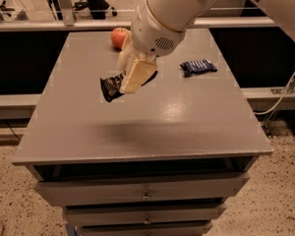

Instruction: Move rxbar chocolate near rxbar blueberry

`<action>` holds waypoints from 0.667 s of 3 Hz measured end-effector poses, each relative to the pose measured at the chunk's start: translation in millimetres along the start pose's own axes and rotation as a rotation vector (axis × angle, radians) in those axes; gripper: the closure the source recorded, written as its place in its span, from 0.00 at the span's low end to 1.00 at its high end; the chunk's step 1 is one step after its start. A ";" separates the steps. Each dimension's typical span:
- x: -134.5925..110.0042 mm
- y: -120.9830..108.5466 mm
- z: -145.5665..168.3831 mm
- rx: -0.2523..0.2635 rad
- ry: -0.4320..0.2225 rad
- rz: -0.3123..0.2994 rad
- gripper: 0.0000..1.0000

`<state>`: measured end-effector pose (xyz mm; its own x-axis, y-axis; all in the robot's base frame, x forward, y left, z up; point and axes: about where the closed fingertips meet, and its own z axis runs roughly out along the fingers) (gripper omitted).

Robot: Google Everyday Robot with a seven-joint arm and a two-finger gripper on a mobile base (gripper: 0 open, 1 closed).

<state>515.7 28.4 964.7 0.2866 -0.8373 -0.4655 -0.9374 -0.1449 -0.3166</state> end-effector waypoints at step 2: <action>65.8 -23.8 -7.7 0.097 0.017 0.029 1.00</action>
Offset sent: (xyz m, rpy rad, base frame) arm 0.1021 -0.1276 -0.0514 0.0432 -0.1168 -0.1630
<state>555.3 -27.3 947.9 0.2551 -0.8494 -0.4621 -0.9215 -0.0688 -0.3822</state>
